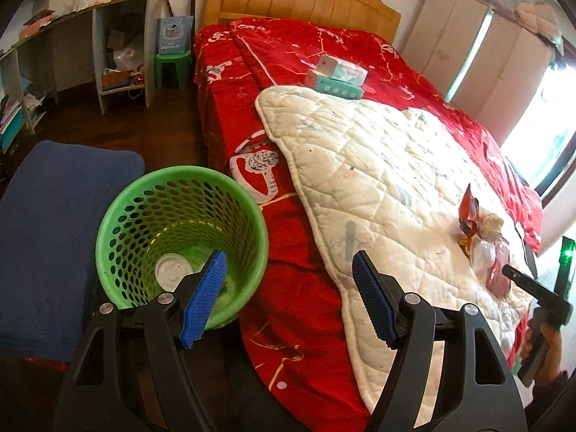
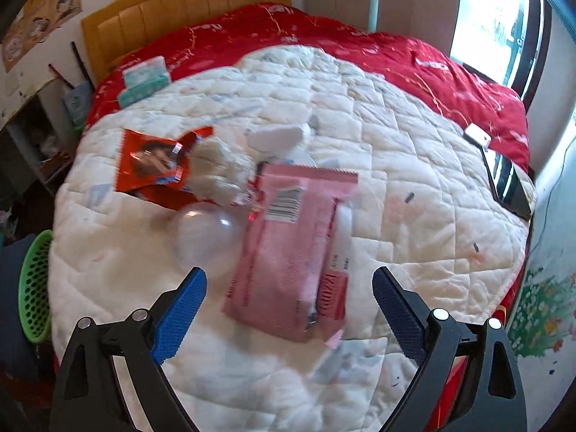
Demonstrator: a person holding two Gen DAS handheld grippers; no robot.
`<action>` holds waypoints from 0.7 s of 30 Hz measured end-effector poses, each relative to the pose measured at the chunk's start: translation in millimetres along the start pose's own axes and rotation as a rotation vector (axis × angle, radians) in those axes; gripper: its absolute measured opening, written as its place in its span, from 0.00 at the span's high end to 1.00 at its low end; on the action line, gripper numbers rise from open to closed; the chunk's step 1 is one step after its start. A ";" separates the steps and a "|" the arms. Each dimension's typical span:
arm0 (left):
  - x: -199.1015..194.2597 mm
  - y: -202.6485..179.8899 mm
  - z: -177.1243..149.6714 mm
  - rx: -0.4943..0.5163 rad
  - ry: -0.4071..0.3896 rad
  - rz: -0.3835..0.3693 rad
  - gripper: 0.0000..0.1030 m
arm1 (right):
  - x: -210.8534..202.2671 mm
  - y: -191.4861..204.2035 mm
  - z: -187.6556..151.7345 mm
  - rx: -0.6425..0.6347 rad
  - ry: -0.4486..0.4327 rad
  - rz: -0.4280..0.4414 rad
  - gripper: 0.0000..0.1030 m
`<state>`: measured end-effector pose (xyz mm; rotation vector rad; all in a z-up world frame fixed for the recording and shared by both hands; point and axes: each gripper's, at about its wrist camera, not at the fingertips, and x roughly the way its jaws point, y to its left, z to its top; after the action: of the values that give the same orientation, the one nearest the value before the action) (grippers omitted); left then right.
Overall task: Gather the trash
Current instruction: 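Move the right tool to the bed and grasp the pink Franzzi wrapper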
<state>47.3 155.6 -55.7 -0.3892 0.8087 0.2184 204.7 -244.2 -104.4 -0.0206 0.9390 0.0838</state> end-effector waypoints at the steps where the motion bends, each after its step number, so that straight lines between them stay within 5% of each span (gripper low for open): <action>1: 1.2 -0.9 -0.1 0.002 0.003 0.000 0.30 | 5.6 -2.0 -0.4 0.002 0.014 -0.004 0.15; 17: 25.7 -47.6 17.9 0.068 0.021 -0.049 0.30 | 34.0 2.8 5.8 -0.040 0.057 -0.039 0.17; 21: 35.1 -72.5 25.2 0.100 0.031 -0.091 0.30 | 36.0 -3.0 6.5 -0.019 0.071 -0.028 0.26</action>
<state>111.8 101.8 -47.5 -0.3355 0.8268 0.0870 231.3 -244.6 -129.7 -0.0547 1.0085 0.0670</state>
